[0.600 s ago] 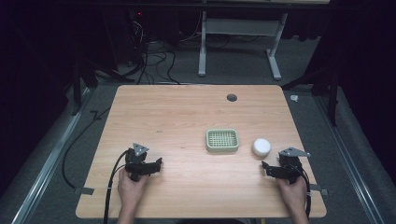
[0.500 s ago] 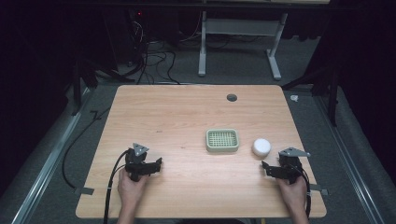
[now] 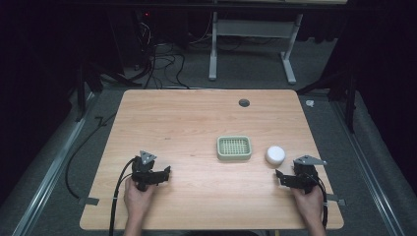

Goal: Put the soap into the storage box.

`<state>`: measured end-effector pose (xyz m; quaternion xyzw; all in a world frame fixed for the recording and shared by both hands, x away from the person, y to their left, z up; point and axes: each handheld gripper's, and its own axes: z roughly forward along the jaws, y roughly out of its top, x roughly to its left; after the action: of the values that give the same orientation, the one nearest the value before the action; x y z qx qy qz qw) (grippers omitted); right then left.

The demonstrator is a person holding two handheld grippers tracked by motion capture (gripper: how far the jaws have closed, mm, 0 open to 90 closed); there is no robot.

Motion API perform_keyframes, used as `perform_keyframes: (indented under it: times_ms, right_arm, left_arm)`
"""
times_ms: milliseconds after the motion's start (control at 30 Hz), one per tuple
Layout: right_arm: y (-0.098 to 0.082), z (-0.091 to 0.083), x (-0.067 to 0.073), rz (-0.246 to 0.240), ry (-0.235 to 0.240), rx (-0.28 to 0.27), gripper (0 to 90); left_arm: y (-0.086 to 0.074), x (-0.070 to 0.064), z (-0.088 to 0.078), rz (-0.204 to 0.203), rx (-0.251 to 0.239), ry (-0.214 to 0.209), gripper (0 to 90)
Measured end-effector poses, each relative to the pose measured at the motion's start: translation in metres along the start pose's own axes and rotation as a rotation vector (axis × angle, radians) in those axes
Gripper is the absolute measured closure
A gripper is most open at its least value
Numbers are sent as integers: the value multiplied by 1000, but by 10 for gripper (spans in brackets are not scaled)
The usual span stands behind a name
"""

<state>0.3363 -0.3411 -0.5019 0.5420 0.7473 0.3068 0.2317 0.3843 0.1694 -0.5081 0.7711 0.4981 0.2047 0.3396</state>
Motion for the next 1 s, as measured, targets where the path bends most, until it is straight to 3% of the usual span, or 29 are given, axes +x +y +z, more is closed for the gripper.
perform_keyframes:
  times_ms: [433,1000]
  right_arm:
    - [0,0,1,-15,17,8,149]
    - [-2,-2,-1,-3,13,-1,181]
  left_arm:
    - [0,2,0,-3,0,-12,145]
    - [1,0,0,4,3,-3,146]
